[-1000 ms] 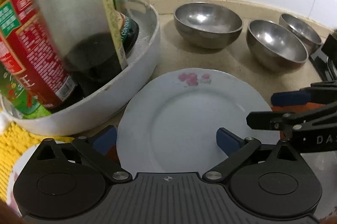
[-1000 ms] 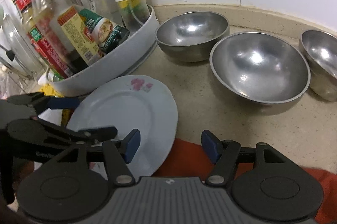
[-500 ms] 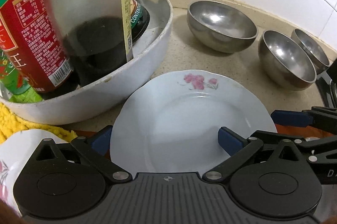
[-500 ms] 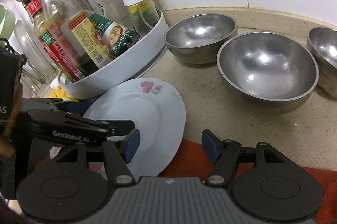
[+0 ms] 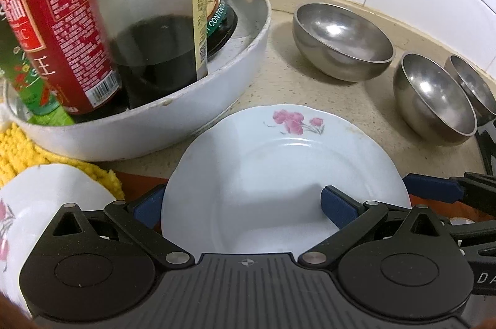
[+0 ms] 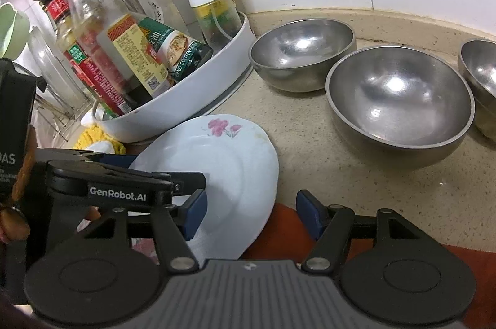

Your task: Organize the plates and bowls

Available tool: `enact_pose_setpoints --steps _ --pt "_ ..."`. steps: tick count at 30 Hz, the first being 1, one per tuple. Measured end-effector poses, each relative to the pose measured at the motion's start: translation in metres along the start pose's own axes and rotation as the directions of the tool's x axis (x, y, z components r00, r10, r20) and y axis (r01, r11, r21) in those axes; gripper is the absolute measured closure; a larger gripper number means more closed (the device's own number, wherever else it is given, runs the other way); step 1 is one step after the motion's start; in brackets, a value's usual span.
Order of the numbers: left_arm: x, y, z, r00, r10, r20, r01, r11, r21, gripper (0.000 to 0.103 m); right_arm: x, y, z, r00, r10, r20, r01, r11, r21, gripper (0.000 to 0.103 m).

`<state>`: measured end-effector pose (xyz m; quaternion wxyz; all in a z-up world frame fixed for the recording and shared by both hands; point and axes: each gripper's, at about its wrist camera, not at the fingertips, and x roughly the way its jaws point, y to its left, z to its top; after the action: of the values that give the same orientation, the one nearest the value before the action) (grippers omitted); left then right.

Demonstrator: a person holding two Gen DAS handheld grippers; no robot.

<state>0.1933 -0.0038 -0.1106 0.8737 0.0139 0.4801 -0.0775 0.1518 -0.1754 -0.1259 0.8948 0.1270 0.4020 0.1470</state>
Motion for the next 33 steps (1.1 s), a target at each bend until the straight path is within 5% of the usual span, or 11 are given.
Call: enact_pose_setpoints --steps 33 --pt "-0.001 -0.008 -0.002 0.999 0.049 -0.004 -0.05 0.997 -0.059 0.0 -0.002 -0.012 0.0 0.998 0.063 0.01 -0.064 0.997 0.037 0.048"
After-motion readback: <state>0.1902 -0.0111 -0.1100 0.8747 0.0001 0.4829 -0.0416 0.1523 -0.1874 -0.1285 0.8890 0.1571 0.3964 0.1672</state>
